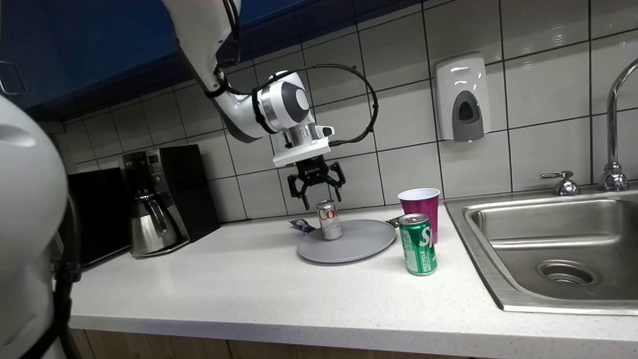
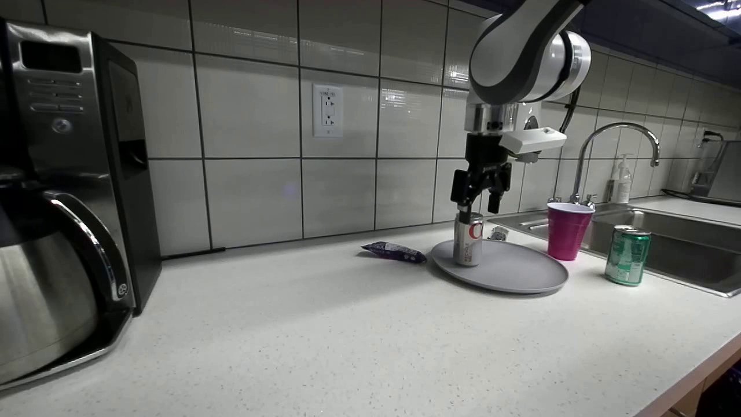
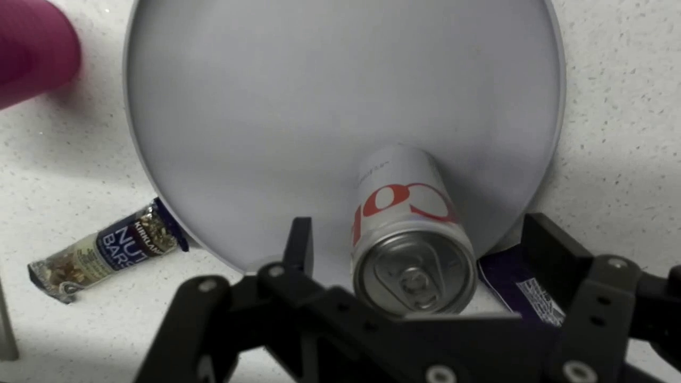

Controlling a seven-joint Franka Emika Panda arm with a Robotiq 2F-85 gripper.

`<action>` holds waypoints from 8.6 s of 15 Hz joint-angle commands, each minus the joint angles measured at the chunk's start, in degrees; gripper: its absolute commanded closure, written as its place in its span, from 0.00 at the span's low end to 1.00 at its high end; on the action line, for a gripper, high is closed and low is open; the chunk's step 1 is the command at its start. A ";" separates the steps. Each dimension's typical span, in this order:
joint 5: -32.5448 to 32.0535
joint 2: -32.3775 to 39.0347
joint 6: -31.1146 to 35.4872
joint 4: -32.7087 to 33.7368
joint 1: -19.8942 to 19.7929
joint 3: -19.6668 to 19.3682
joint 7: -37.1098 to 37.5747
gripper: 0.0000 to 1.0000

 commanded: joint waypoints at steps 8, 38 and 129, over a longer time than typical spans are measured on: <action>1.45 -11.73 1.59 -15.04 -0.28 -0.15 4.71 0.00; 2.32 -21.35 15.37 -34.51 -9.44 -8.82 31.61 0.00; 0.82 -7.72 13.10 -13.01 -4.26 -8.96 22.64 0.62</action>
